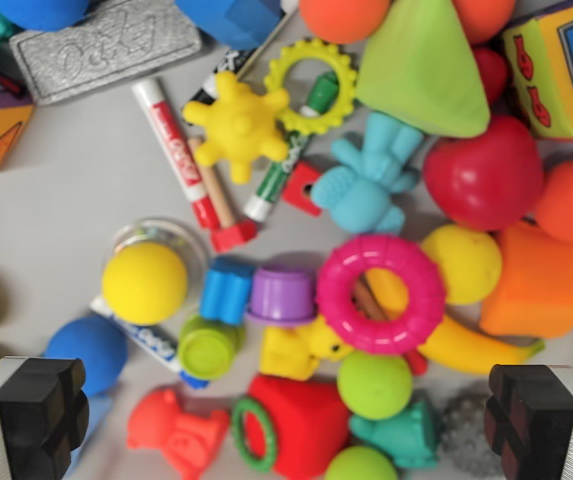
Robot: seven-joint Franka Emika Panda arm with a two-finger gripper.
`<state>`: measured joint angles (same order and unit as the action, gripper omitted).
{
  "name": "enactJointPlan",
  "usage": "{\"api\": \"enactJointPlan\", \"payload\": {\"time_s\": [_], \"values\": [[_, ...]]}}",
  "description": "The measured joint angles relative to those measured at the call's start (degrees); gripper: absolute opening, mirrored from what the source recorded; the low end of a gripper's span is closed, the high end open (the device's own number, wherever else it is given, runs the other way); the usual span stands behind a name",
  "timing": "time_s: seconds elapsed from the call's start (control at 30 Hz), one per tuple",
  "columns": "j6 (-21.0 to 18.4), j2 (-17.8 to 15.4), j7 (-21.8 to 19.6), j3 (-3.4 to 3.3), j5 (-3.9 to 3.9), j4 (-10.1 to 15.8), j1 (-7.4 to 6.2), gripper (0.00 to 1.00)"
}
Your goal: Pick an object from the bin
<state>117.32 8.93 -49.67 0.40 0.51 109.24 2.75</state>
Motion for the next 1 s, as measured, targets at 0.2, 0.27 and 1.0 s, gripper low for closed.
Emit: {"api": "enactJointPlan", "payload": {"time_s": [0.2, 0.27, 1.0], "values": [[0.0, 0.0, 0.0, 0.0, 0.0, 0.0, 0.0, 1.0], [0.0, 0.0, 0.0, 0.0, 0.0, 0.0, 0.0, 1.0], [1.86, -0.08, -1.8, 0.04, 0.0, 2.19, -0.35, 1.0]]}}
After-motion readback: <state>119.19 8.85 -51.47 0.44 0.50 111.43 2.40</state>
